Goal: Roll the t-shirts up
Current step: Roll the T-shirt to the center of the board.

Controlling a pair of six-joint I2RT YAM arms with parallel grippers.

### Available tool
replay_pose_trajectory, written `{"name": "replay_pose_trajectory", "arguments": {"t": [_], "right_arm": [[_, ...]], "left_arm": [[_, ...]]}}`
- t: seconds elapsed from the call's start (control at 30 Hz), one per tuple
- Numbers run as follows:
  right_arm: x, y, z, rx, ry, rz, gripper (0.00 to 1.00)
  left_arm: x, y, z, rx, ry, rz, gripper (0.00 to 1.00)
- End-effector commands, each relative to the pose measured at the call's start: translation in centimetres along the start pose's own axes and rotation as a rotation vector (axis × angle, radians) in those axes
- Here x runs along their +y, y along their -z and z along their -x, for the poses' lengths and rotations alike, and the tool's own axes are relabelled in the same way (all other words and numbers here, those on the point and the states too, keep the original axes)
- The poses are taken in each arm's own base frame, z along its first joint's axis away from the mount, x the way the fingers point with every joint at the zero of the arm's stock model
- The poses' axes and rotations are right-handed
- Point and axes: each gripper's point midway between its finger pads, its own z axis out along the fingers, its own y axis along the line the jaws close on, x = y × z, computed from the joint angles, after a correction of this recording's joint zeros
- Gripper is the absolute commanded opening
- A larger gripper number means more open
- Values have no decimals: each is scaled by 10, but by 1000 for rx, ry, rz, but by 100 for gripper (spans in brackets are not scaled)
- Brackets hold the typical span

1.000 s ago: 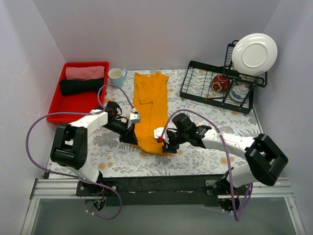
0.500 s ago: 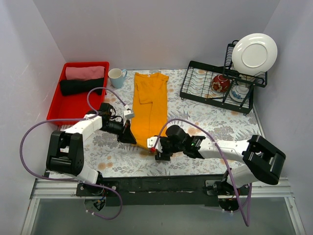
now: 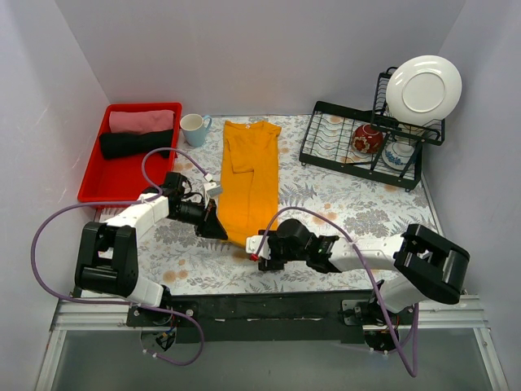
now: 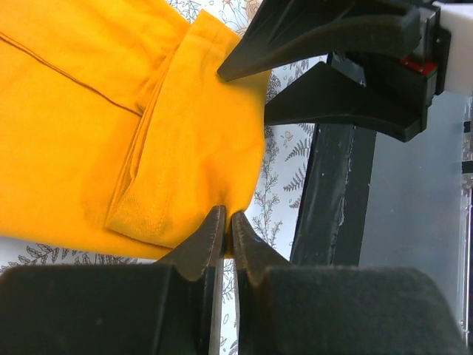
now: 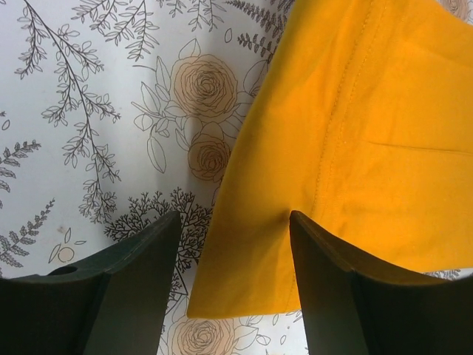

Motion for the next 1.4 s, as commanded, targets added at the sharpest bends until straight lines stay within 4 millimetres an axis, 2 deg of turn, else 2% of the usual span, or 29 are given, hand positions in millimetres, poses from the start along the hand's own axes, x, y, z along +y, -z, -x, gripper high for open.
{"name": "replay_pose_trajectory", "arguments": {"t": [0.0, 0.07, 0.17, 0.23, 0.27, 0.3, 0.33, 0.37, 0.4, 0.43, 0.47, 0.5, 0.53, 0.57, 0.6, 0.67, 0.83, 0.9, 1.07, 1.1, 1.2, 1.37], "right_arm": [[-5, -5, 12, -69, 85, -50, 68], [-6, -7, 6, -58, 89, -69, 68], [-10, -8, 3, -57, 115, -102, 62], [-13, -11, -2, -34, 128, -118, 49], [-14, -11, -4, -27, 146, -120, 44], [-17, -12, -2, -25, 168, -121, 32], [-17, -12, -2, -19, 179, -108, 28], [-18, -10, -6, 0, 175, -99, 23], [-20, -9, -6, 7, 168, -94, 15], [-25, -9, 3, -5, 161, -88, 12], [-24, -6, -4, 26, 143, -65, 9], [-25, -5, -3, 24, 135, -60, 6], [-26, -5, 1, 16, 115, -53, 4], [-28, -2, 1, 18, 89, -51, 3], [-25, -1, -3, 38, 67, -23, 2], [-25, 2, 4, 17, 43, -8, 1], [-13, 6, -2, 25, 33, 38, 1], [-9, 7, -6, 26, 50, 49, 1], [-10, 8, -7, 25, 53, 47, 1], [-9, 8, -6, 22, 62, 53, 1], [-9, 8, -6, 21, 64, 54, 1], [-11, 9, -4, 11, 74, 56, 1]], "left_arm": [[-7, 5, 15, -46, -19, -11, 0], [-7, 5, 15, -46, -19, -11, 0], [-7, 5, 15, -41, -25, -7, 0], [-7, 5, 10, -24, -24, -8, 0], [-4, 6, 7, -6, -76, 3, 0], [-7, 7, -1, 20, -69, -2, 0], [-8, 7, -8, 37, -78, -2, 6], [-6, 10, -14, 57, -153, 17, 20], [-7, 11, -18, 67, -187, 26, 25], [-6, 13, -19, 65, -241, 45, 30], [-12, 15, -24, 55, -302, 65, 40], [-9, 17, -18, 38, -423, 103, 45], [-11, 15, -18, 35, -487, 121, 48], [-11, 11, -28, 39, -523, 137, 51], [-10, 16, -14, 3, -663, 210, 54], [-17, 11, -10, -20, -769, 233, 58], [-25, -2, -15, -33, -949, 268, 63], [-21, -4, -7, -51, -995, 313, 63], [-8, -19, -21, 14, -1024, 313, 62], [-6, -20, -13, -3, -1041, 332, 62], [0, -23, -6, -13, -1061, 358, 61], [6, -33, -18, 33, -1065, 325, 55]]}}
